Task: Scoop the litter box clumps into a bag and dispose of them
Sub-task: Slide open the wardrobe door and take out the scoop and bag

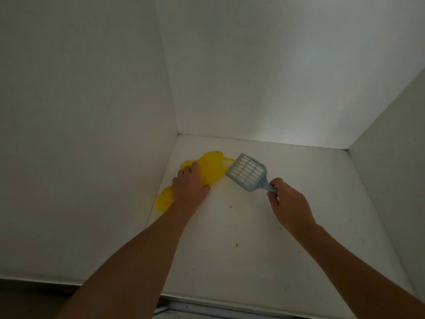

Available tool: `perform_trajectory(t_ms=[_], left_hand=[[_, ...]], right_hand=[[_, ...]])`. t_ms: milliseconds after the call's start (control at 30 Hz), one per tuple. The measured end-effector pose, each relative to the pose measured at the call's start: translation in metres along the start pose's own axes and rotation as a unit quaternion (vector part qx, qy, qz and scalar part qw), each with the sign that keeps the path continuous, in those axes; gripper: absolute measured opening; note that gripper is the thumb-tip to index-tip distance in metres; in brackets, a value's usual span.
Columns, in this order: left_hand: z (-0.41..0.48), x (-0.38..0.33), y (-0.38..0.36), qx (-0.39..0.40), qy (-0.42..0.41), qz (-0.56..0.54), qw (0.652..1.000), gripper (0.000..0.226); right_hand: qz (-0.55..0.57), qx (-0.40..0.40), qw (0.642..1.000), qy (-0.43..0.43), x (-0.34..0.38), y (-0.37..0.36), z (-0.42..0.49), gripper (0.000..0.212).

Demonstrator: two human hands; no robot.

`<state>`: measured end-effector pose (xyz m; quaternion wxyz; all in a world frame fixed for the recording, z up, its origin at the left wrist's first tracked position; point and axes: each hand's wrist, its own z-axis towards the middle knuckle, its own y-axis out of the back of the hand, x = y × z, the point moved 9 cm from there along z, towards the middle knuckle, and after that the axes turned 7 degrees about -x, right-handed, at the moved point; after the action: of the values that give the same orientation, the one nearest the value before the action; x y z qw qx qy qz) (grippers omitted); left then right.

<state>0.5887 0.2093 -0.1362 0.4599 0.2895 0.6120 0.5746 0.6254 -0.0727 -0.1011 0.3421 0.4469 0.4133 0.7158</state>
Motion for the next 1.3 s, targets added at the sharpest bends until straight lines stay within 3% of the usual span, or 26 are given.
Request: perform_trajectory(t_ms=[167, 233, 333, 467, 567, 933, 1300], left_hand=[[-0.012, 0.003, 0.014, -0.057, 0.013, 0.032, 0.998, 0.095], [-0.016, 0.01, 0.013, -0.025, 0.04, 0.055, 0.997, 0.101], [-0.024, 0.013, 0.008, 0.025, 0.046, 0.061, 0.997, 0.081], [-0.042, 0.001, 0.02, -0.005, 0.014, 0.008, 1.0, 0.048], [-0.056, -0.013, 0.035, -0.025, -0.002, -0.007, 1.0, 0.036], [-0.084, -0.052, 0.103, -0.098, -0.009, 0.003, 0.995, 0.038], [-0.091, -0.08, 0.146, -0.13, 0.064, -0.055, 0.988, 0.036]], right_hand=[[0.012, -0.004, 1.0, -0.009, -0.006, 0.007, -0.007, 0.012], [0.016, -0.007, 1.0, -0.009, -0.004, 0.01, -0.01, 0.011], [0.024, -0.005, 1.0, -0.006, -0.002, 0.014, -0.016, 0.01], [0.035, -0.007, 0.999, -0.008, -0.001, 0.022, -0.023, 0.011], [0.038, -0.016, 0.999, -0.005, 0.0, 0.034, -0.029, 0.012], [0.056, -0.051, 0.997, 0.023, 0.003, 0.106, -0.019, 0.013], [0.078, -0.096, 0.992, 0.02, -0.009, 0.159, -0.017, 0.011]])
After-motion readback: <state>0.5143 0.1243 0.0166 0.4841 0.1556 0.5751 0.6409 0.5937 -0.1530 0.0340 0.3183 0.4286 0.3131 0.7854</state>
